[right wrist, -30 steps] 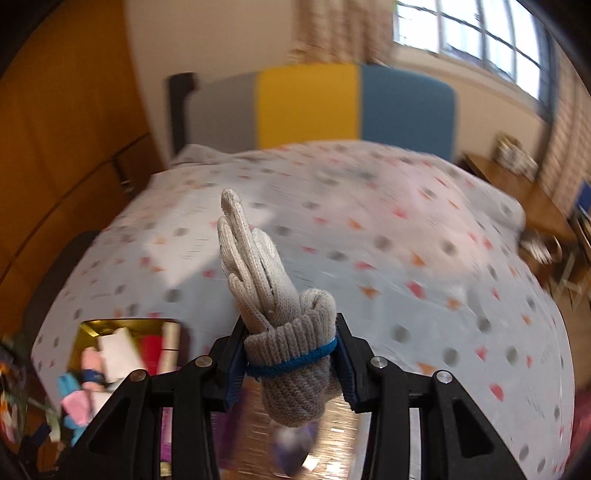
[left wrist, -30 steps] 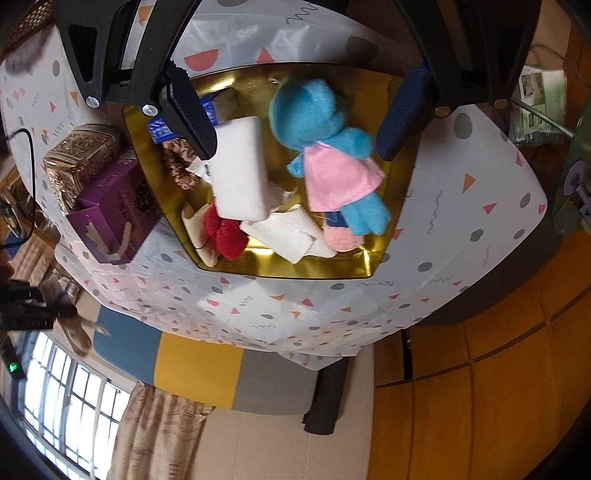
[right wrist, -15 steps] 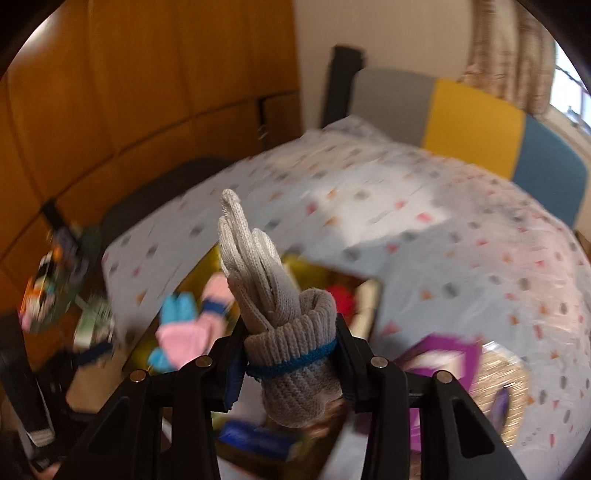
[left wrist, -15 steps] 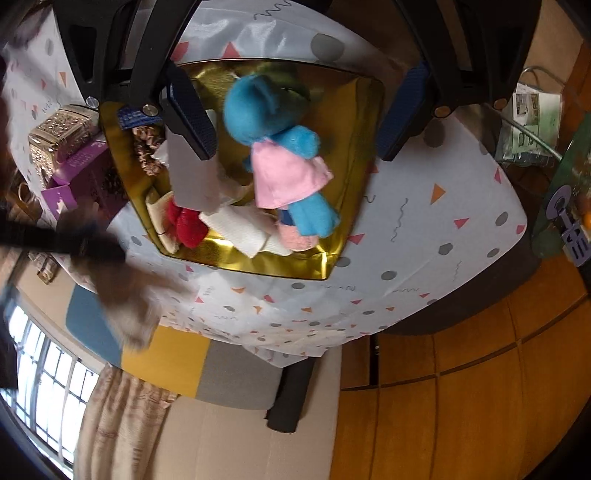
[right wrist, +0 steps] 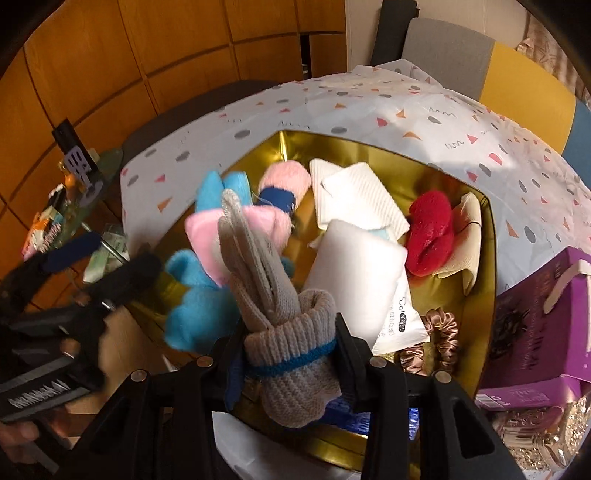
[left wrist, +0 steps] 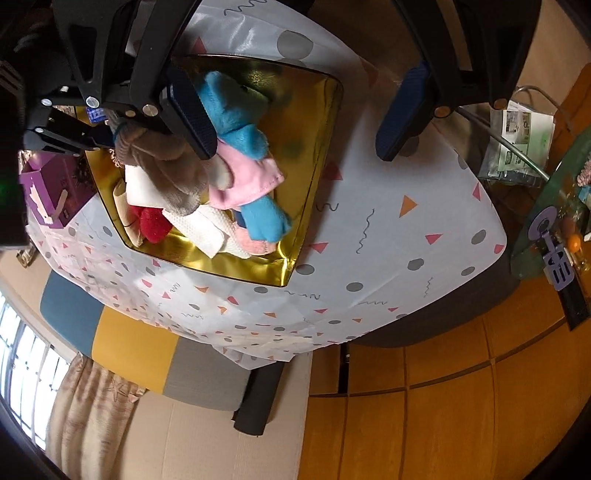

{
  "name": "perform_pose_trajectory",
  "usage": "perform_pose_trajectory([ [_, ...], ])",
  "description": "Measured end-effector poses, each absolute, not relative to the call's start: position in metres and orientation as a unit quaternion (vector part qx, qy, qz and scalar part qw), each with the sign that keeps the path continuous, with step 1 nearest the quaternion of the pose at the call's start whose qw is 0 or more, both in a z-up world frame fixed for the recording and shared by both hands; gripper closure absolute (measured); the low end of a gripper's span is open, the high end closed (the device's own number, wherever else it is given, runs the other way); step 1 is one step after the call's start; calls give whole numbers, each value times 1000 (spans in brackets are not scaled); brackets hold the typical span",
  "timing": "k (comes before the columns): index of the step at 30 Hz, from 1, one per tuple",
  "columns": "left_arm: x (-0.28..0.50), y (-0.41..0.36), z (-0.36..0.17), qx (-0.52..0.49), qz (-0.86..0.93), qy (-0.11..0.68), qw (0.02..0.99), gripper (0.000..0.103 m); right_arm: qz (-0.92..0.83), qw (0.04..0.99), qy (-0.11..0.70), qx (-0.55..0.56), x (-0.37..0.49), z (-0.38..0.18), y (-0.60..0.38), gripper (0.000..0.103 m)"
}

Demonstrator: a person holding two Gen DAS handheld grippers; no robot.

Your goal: Organize soft objects

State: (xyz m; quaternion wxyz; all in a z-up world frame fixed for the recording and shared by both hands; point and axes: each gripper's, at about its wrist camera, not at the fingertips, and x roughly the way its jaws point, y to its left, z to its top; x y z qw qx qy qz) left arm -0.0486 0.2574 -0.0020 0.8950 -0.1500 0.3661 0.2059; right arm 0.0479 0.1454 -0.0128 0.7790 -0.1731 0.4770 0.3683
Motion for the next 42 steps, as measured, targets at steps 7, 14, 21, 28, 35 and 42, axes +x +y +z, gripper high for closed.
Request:
perform_pose_trajectory([
  [7, -49, 265, -6, -153, 216, 369, 891, 15, 315, 790, 485, -203, 78, -33, 159, 63],
  [14, -47, 263, 2, -142, 224, 365, 892, 12, 313, 796, 474, -210, 76, -39, 156, 63],
  [21, -44, 250, 14, -124, 213, 355, 902, 6, 267, 815, 476, -194, 76, -41, 138, 62],
  [28, -46, 237, 19, -117, 199, 351, 907, 1, 249, 827, 471, -178, 75, -36, 126, 51],
  [35, -50, 232, 24, -119, 202, 350, 907, 0, 250, 853, 429, -159, 52, -11, 112, 22],
  [42, -53, 224, 31, -115, 205, 345, 909, 0, 220, 885, 380, -152, 26, 17, 88, 22],
])
